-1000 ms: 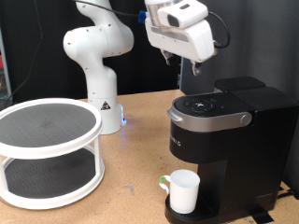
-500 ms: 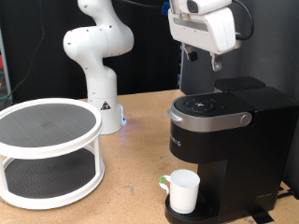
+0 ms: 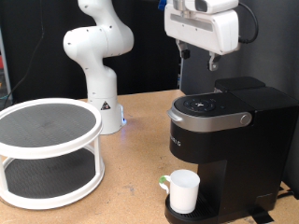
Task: Make a cup of coffee with the keurig machine
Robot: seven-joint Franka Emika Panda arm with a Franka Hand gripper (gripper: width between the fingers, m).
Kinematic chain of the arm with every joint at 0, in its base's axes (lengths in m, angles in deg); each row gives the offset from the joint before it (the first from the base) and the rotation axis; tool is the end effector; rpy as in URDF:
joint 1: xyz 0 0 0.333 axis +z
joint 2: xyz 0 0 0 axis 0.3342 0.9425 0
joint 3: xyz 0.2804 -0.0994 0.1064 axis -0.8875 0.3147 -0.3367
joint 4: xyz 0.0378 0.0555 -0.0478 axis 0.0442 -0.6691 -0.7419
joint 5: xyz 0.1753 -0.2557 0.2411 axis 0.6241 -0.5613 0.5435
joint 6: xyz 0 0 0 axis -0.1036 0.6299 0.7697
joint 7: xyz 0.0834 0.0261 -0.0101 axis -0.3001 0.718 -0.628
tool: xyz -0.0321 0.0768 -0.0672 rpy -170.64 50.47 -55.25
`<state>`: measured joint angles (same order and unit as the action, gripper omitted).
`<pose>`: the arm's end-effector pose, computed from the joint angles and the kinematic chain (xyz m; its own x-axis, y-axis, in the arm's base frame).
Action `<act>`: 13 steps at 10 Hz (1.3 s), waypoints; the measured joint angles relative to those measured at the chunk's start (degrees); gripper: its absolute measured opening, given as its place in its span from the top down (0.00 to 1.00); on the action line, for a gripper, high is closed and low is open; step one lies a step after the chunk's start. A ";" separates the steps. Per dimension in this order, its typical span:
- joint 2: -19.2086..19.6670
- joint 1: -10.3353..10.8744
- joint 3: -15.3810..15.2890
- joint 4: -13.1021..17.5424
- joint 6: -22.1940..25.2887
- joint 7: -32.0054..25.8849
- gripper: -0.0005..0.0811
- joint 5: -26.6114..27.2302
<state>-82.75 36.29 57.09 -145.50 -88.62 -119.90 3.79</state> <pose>0.4805 0.1072 0.5065 0.5736 0.8107 0.1170 0.8190 -0.5652 -0.0992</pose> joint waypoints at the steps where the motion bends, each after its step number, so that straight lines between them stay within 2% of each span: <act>1: 0.94 0.00 0.00 1.65 0.97 0.29 0.01 0.00; 4: 3.49 -0.04 0.09 5.75 1.62 1.91 0.01 0.00; 6: 4.71 -0.06 0.12 7.29 1.63 2.35 0.01 0.00; 10: 6.98 -0.05 0.03 7.41 1.18 2.38 0.01 -2.09; 11: 7.31 -0.06 0.04 6.97 -0.58 2.68 0.04 -2.26; 12: 7.40 -0.06 0.04 5.87 -3.82 3.22 0.20 -2.57; 13: 7.32 -0.06 0.04 4.36 -7.22 3.44 0.20 -2.97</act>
<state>-75.44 36.24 57.14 -141.14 -95.84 -116.46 0.82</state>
